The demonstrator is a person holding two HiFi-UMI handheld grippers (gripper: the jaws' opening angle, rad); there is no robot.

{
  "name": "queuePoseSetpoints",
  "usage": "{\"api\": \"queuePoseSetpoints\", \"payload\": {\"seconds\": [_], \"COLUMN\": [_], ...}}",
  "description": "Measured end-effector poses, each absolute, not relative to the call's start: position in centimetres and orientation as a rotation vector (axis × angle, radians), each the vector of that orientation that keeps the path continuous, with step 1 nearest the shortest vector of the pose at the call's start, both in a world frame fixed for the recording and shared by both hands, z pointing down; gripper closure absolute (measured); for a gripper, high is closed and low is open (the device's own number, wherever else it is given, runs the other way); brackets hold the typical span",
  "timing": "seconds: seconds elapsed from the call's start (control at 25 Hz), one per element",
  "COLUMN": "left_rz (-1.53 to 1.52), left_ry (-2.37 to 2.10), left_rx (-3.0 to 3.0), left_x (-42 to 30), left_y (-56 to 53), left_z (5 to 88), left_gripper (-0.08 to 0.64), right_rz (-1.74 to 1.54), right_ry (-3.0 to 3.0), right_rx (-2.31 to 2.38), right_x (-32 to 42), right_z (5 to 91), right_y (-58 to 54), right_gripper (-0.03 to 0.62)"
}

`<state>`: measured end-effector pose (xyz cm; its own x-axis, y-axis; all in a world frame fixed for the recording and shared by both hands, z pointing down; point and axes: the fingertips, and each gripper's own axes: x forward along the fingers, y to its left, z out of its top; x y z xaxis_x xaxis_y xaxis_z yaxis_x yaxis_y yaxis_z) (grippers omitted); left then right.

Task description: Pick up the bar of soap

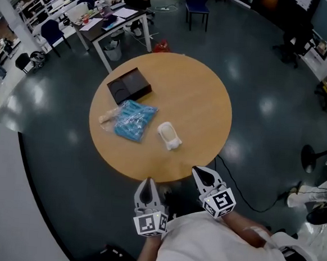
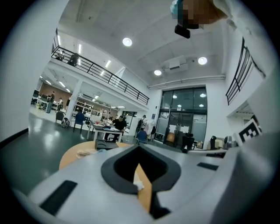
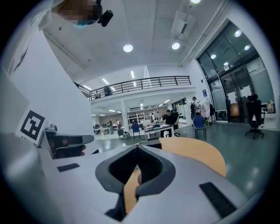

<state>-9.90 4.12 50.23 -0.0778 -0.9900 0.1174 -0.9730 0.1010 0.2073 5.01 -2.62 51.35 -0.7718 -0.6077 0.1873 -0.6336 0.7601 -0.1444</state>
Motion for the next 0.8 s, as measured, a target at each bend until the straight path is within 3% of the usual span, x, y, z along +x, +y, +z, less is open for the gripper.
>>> {"api": "queuePoseSetpoints", "payload": {"seconds": [0.4, 0.8], "left_rz": [-0.164, -0.148], "left_ry": [-2.038, -2.055], "left_rx": [2.0, 1.913], "left_x": [-15.9, -17.9], "left_y": [-4.0, -7.3], "left_z": [50.0, 52.1], "left_gripper": [0.555, 0.555], "right_rz": [0.232, 0.261], "right_ry": [-2.716, -2.468], "right_rx": [1.078, 0.935], "right_x": [-2.0, -6.8], "right_z": [53.4, 65.1], "right_y": [-11.8, -18.4], "right_gripper": [0.578, 0.574]}}
